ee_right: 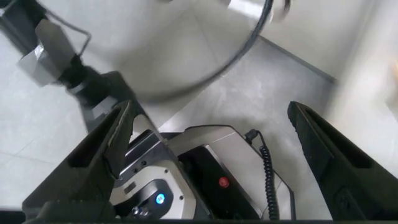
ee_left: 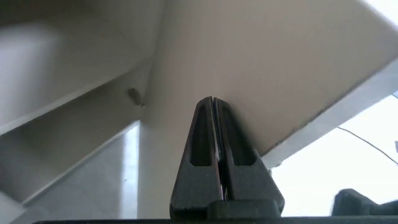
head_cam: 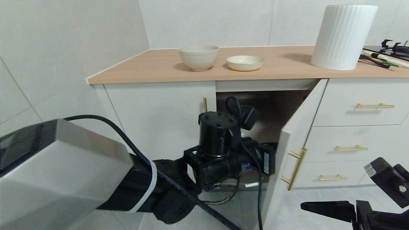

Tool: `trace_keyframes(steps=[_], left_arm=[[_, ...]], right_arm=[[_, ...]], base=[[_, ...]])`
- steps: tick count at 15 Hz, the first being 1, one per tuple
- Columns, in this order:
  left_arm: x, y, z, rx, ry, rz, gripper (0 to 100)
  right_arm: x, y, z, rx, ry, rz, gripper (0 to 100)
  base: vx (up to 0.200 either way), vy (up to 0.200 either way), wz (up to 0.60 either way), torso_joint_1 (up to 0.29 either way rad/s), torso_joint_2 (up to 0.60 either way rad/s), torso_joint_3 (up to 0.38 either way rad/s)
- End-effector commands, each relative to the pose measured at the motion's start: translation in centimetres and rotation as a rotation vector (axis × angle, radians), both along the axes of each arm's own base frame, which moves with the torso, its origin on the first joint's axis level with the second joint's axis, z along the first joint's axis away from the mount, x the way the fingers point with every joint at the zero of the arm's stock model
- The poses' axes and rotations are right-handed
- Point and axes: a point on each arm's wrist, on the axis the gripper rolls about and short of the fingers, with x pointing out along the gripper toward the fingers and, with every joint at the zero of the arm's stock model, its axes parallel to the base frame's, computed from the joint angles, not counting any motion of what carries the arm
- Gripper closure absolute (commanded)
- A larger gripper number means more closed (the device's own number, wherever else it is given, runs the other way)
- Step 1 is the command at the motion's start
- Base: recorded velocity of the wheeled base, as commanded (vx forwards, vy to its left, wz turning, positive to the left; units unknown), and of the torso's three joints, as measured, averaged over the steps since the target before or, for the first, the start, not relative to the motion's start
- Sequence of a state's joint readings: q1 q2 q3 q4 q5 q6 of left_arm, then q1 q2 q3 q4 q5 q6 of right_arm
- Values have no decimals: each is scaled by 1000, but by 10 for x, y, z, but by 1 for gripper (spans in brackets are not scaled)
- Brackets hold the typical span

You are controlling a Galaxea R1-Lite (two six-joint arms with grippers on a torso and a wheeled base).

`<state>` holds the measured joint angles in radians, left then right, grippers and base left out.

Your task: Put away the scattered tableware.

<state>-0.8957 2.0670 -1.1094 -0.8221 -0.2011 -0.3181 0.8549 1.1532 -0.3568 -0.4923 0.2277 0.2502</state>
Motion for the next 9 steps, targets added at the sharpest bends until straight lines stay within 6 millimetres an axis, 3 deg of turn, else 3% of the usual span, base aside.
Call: trace_keyframes(steps=[1,3,5,7,8,9], left_arm=[[-53,-7,28,-51,-2,-154,100],[-47,4,29,-68,44,-187,100],[-11,35,22,-50,52,-38,100],[4,59,18,-29,48,53,100],[8,75,19,-18,38,100,100],[2,107,30,-12,21,159,100]], right_arm=[[-16,-10,2,29,-53,80,0],[-21,-15,5,49,-74,122,0],[-21,-15,4,34,-64,120,0],[-20,-15,4,32,-61,114,0],[-18,-14,5,31,-61,103,0],[-7,-13,5,15,-51,41,0]], base=[[0,0,0,0,0,0],[0,0,0,0,0,0],[0,0,0,0,0,0],[0,0,0,0,0,0],[0,0,0,0,0,0],[0,0,0,0,0,0]])
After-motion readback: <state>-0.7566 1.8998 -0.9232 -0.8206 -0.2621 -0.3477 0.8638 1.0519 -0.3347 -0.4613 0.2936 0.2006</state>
